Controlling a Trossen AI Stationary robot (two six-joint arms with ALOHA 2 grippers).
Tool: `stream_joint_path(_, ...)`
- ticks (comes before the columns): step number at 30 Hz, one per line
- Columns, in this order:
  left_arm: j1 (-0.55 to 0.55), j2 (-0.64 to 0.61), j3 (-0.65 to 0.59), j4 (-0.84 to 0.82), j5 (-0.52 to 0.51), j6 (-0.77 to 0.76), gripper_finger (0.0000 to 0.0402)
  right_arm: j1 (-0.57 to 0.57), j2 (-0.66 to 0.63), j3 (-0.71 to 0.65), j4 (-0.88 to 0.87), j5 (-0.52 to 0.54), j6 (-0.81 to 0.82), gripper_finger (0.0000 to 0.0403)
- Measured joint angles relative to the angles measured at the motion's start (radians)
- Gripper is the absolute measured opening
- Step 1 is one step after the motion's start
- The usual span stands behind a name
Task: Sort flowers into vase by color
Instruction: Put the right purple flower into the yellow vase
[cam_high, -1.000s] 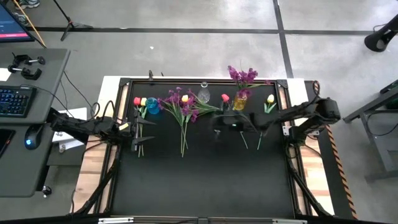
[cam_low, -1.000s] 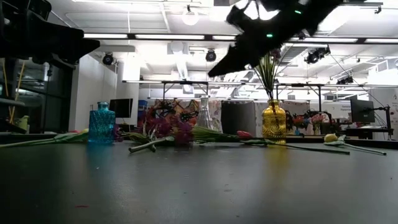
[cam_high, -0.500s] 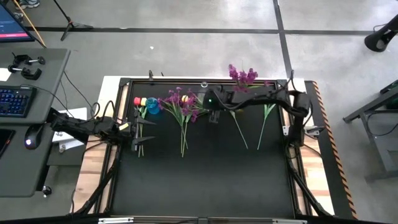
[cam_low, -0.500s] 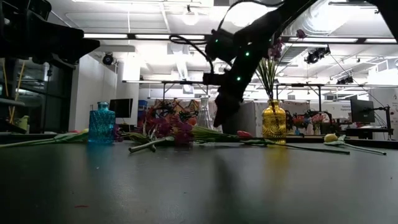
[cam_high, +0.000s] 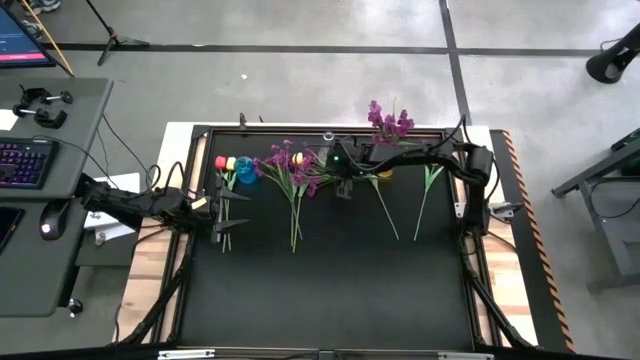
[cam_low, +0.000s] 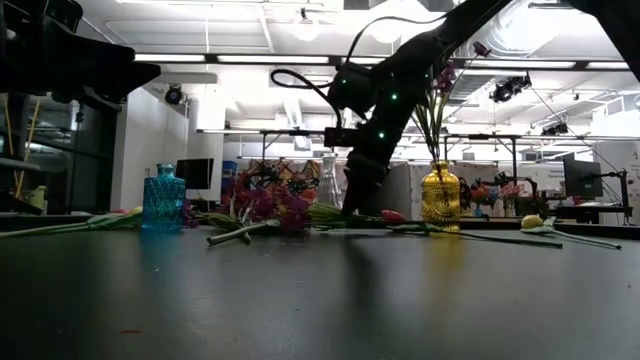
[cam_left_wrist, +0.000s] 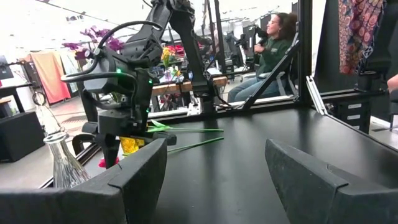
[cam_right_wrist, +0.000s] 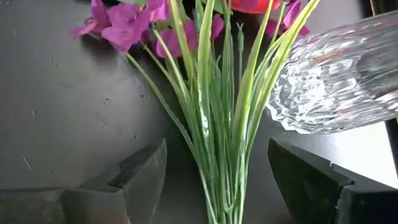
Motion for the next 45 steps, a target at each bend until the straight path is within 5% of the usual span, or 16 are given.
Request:
stream_joint_path(14,0.0,0.0,0.0,0.0,-0.002,0.0,0.0262,0.005,0.088,-0.004,0.026,0.018,0.04,0.0244)
stream_joint_path(18,0.0,0.0,0.0,0.0,-0.004,0.0,0.0262,0.015,0.083,-0.003,0.026,0.028,0.059,0.0176)
stream_joint_path(24,0.0,0.0,0.0,0.0,-0.004,0.0,0.0262,0.043,0.053,-0.006,0.023,0.06,0.062,0.0016)
stream_joint_path(39,0.0,0.0,0.0,0.0,-0.004,0.0,0.0262,0.162,-0.16,-0.028,0.09,0.06,0.08,0.0003)
stream_joint_path(45,0.0,0.0,0.0,0.0,-0.004,0.0,0.0262,0.213,-0.369,-0.266,0.34,0.139,0.119,0.0002)
